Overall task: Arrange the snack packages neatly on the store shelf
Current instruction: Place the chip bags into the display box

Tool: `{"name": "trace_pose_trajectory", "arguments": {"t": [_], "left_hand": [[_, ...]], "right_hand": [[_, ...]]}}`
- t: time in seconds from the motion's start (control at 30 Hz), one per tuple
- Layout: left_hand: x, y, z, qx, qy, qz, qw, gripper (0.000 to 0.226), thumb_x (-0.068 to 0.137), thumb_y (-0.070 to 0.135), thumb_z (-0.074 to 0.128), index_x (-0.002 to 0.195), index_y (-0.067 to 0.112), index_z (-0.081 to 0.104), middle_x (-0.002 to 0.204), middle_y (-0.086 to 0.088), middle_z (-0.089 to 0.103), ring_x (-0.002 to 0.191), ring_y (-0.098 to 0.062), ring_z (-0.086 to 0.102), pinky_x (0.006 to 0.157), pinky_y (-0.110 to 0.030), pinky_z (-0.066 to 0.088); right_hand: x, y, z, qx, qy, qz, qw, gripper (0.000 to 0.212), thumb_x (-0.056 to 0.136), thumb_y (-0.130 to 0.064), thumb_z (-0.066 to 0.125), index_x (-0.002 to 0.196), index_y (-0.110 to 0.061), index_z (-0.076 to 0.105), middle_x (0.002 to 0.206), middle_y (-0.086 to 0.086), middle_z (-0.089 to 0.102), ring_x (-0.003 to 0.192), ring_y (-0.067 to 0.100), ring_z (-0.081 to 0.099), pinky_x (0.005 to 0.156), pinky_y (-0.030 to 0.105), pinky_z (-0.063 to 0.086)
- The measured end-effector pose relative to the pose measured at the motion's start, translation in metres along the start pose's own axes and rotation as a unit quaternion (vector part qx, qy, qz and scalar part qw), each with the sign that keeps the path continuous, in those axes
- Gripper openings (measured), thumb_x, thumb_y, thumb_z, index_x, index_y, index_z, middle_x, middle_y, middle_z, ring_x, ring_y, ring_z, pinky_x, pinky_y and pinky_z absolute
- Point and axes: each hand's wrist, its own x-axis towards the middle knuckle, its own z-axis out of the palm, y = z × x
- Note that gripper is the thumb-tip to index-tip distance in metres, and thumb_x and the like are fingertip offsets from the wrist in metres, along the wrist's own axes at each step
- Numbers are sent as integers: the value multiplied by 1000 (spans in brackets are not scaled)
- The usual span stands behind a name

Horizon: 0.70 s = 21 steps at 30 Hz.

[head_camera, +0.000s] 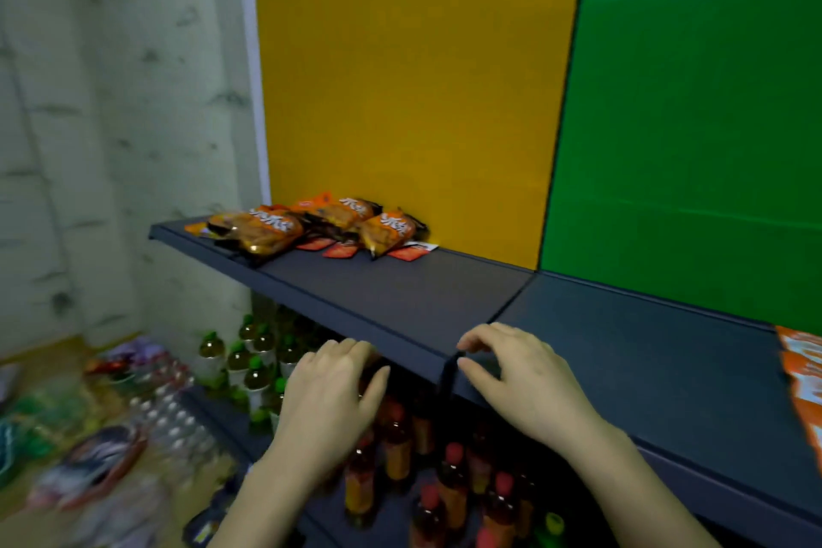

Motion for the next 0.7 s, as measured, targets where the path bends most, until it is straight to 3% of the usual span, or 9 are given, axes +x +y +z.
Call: {"name": "trace_pose_trajectory", "arguments": {"t": [0.27,0.5,0.7], "left_hand": [[20,-138,-22,13,35,5,999,31,78,44,41,72,23,63,64,8,60,62,-16,63,49,-29,47],[56,-209,-19,2,25,-6,1000,29,80,43,49,78,20,67,72,7,65,71,-17,64,55,-29,49],[110,-250,-1,-17,28,-28,999,30,88,40,54,98,14,65,93,0,65,93,-22,60,74,-34,46]], "right_hand": [[84,-76,66,60,2,58,996,23,91,-43,51,110,-33,58,113,-16,61,107,10,57,84,31,48],[157,-101,99,96,6,136,986,17,88,-37,58,102,-28,63,91,-13,61,96,11,60,81,29,46],[230,-95,125,112,18,203,973,31,88,-39,58,114,-22,59,105,-4,64,104,18,59,91,36,48]]}}
